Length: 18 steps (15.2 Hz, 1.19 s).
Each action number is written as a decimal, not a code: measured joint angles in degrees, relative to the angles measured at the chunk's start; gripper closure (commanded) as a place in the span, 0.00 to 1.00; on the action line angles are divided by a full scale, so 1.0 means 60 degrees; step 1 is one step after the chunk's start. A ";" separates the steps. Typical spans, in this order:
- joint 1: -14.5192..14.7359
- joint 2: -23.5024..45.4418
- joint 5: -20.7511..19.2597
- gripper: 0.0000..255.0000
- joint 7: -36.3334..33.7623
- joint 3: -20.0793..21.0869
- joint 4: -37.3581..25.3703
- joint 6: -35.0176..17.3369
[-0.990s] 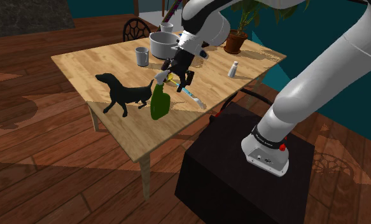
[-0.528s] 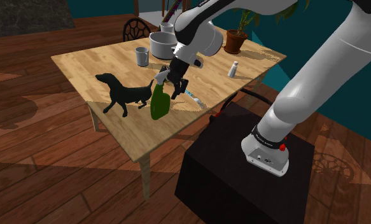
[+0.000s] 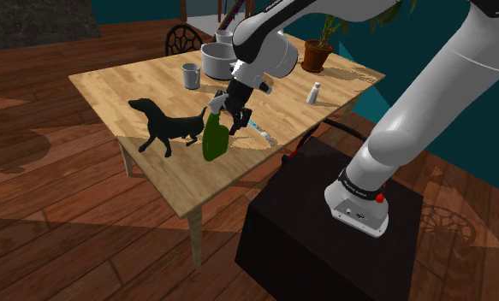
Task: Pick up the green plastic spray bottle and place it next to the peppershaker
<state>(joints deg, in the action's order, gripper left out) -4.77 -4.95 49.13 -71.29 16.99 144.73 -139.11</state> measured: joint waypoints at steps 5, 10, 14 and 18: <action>-0.0001 -0.0001 0.0002 1.00 0.0001 -0.0002 -0.0003 -0.0006; -0.0002 0.0002 0.0001 1.00 0.0001 -0.0003 -0.0007 -0.0007; -0.0035 -0.0353 -0.0213 1.00 -0.0303 -0.0025 -0.0043 0.0340; -0.0106 -0.0763 -0.0500 1.00 -0.0667 -0.0081 -0.0168 0.0821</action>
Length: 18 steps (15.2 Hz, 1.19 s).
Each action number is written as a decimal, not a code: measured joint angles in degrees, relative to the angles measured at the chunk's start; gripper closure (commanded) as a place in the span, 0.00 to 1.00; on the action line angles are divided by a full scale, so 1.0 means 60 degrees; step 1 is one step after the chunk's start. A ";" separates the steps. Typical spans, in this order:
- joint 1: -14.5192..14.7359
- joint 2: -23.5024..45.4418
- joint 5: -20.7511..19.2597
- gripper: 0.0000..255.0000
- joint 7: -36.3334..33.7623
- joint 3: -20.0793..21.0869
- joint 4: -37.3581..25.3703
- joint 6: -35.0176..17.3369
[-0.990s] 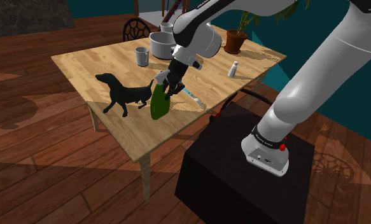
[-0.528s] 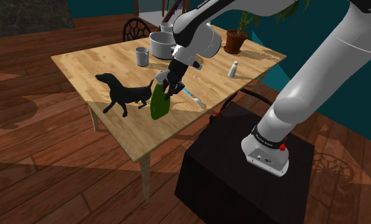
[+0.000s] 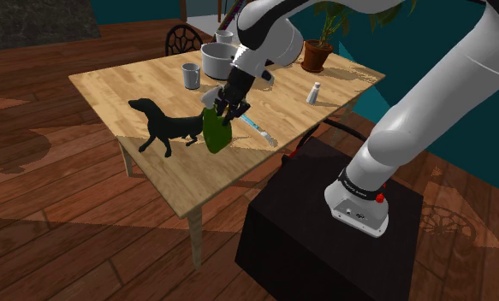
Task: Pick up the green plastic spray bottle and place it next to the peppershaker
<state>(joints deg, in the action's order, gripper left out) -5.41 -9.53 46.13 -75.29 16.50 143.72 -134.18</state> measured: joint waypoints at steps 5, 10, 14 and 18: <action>-0.0064 -0.0477 -0.0310 1.00 -0.0459 -0.0046 -0.0205 0.0595; -0.0128 -0.0880 -0.0574 1.00 -0.0857 -0.0102 -0.0453 0.1172; -0.0174 -0.1185 -0.0759 1.00 -0.1147 -0.0155 -0.0664 0.1635; -0.0246 -0.1446 -0.0965 1.00 -0.1416 -0.0244 -0.0958 0.2154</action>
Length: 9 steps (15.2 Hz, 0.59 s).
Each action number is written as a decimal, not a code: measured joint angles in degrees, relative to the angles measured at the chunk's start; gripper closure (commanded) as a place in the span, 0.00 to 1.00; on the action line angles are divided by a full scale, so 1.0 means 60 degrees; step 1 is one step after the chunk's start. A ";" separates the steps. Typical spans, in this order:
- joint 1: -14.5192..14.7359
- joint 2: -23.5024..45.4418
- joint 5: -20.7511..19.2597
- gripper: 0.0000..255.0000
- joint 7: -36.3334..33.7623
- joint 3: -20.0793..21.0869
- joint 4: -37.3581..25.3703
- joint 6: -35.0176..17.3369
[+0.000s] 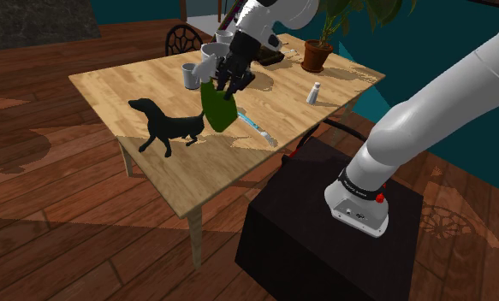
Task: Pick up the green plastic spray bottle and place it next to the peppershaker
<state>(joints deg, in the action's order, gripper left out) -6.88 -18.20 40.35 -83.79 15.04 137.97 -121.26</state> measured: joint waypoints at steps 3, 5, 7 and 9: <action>-0.0027 -0.0139 -0.0124 1.00 -0.0227 -0.0028 -0.0257 0.0342; -0.0048 -0.0267 -0.0198 1.00 -0.0357 -0.0064 -0.0395 0.0584; -0.0069 -0.0340 -0.0278 1.00 -0.0494 -0.0094 -0.0585 0.0821; -0.0081 -0.0393 -0.0348 1.00 -0.0646 -0.0107 -0.0793 0.1042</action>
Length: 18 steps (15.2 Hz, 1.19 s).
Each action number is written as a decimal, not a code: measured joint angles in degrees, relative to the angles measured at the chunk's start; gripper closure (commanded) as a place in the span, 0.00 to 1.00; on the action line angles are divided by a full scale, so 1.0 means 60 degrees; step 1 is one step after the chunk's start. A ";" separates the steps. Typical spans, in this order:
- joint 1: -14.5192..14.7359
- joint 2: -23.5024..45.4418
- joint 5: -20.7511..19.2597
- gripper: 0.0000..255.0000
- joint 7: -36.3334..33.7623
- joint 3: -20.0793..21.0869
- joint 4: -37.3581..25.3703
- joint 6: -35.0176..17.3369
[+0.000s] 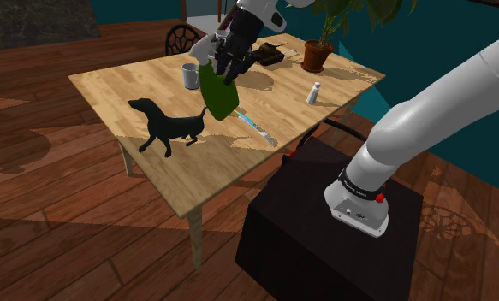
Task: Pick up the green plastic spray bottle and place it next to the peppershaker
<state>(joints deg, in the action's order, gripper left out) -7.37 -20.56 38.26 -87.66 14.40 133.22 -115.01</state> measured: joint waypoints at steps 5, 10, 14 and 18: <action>-0.0047 -0.0185 -0.0154 1.00 -0.0278 -0.0090 -0.0420 0.0558; -0.0080 -0.0256 -0.0293 1.00 -0.0580 -0.0151 -0.0949 0.1086; -0.0115 -0.0268 -0.0412 1.00 -0.0829 -0.0217 -0.1462 0.1561; -0.0129 -0.0343 -0.0487 1.00 -0.1061 -0.0271 -0.1873 0.1992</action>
<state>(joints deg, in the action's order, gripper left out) -8.14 -22.62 35.34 -94.03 12.77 121.98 -103.05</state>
